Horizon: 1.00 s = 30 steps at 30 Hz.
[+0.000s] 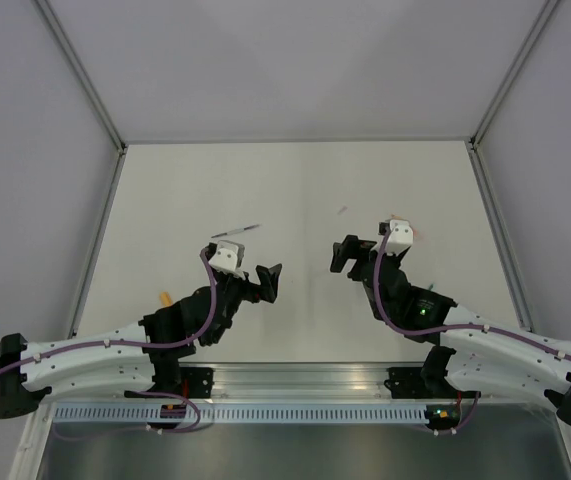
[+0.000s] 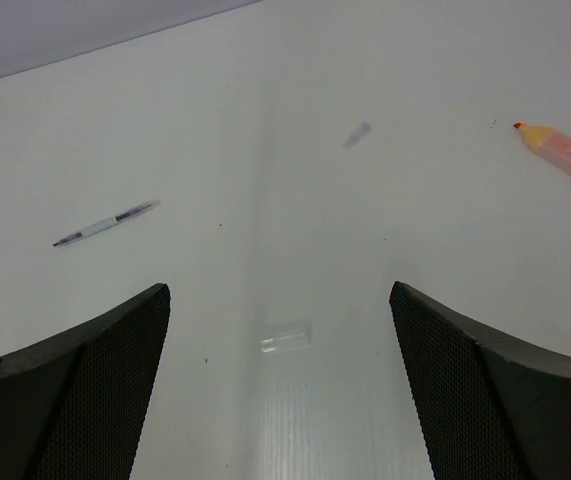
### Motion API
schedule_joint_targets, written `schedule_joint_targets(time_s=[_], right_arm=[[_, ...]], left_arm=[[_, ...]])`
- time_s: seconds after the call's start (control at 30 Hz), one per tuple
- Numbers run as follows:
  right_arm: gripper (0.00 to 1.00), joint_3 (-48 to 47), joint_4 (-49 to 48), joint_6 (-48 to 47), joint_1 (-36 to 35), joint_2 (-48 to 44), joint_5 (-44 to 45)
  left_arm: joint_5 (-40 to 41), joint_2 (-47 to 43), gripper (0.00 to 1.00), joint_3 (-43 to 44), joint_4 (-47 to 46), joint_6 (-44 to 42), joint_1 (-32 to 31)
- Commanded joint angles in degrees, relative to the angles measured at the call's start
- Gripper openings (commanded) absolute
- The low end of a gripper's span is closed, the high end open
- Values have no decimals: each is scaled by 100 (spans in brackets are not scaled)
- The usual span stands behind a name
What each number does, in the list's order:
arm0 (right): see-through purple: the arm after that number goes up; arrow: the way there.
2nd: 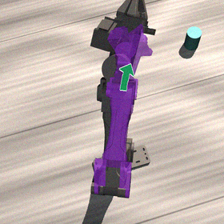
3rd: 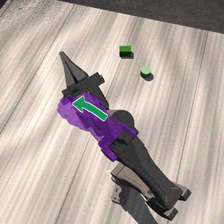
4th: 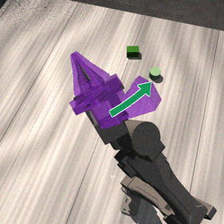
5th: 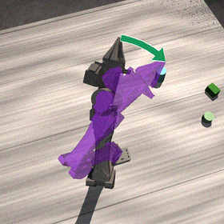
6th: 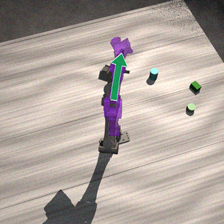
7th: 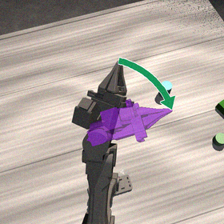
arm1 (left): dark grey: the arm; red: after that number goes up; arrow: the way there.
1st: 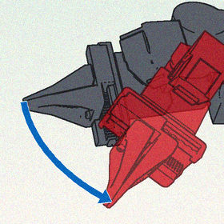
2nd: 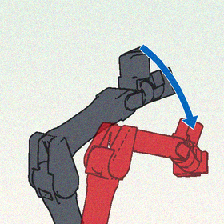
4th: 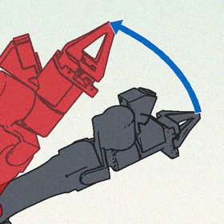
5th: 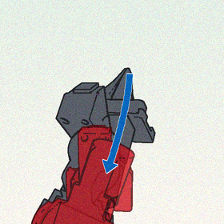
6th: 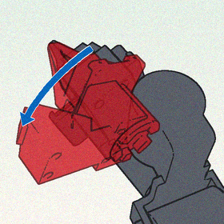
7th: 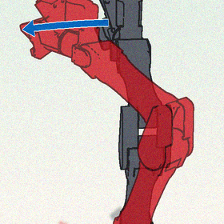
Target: Insert the pens into the pen caps
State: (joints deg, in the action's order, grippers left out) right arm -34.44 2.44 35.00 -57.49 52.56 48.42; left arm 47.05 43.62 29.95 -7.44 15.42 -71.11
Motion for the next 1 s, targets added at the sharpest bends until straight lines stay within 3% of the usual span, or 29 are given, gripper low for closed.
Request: schedule_joint_targets(time_s=[0.0,0.13,0.23,0.3,0.4,0.47,0.63,0.77,0.83,0.97], right_arm=[[98,-257,90,199,1,-61,395],[98,-283,371,392,1,9,772],[96,-554,1072,682,106,333,1526],[97,-1166,1469,159,255,771,1583],[97,-1714,1463,-1202,879,1255,1014],[96,-1864,1190,-2011,1563,1441,-185],[96,-2427,1004,-2787,2522,2205,-1229],[97,-3077,1810,-3113,2962,2847,-2097],[97,-3340,2328,-2661,3469,3207,-2435],[92,-3957,4566,-674,4465,4016,-1776]], left_arm=[[50,24,100,-16,-222,14,-17],[120,94,100,-51,-301,-13,-17],[226,217,100,-51,-381,-65,-17],[147,296,100,-16,-381,-57,-17],[182,306,100,-25,-363,-48,-17],[295,279,100,-42,-381,-83,-17],[323,104,100,-130,-477,-101,-17],[218,33,100,-209,-609,-144,-17],[191,42,100,-209,-627,-153,-17],[200,86,100,-174,-627,-162,-17]])
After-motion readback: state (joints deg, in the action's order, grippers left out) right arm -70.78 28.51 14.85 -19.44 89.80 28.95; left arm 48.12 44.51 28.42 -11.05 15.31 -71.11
